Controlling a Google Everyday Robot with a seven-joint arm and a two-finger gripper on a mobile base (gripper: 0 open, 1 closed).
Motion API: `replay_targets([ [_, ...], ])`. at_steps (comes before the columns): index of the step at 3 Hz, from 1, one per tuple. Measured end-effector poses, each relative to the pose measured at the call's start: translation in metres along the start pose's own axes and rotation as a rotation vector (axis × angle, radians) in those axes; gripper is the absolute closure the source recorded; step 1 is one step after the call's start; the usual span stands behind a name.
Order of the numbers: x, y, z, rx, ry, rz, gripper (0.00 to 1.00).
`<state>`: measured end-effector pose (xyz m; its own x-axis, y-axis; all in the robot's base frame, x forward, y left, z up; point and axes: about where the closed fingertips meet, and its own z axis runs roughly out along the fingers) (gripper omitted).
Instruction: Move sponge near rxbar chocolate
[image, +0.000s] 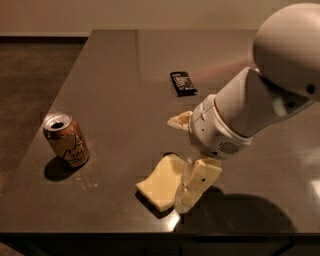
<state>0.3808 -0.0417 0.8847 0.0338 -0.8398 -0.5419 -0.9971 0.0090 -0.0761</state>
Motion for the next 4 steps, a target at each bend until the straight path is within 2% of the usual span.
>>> replay_targets([
  [2, 0.016, 0.002, 0.026, -0.023, 0.052, 0.01, 0.0],
  [3, 0.024, 0.001, 0.031, -0.03, 0.077, 0.017, 0.18],
  [4, 0.028, -0.002, 0.033, -0.044, 0.106, 0.022, 0.42],
])
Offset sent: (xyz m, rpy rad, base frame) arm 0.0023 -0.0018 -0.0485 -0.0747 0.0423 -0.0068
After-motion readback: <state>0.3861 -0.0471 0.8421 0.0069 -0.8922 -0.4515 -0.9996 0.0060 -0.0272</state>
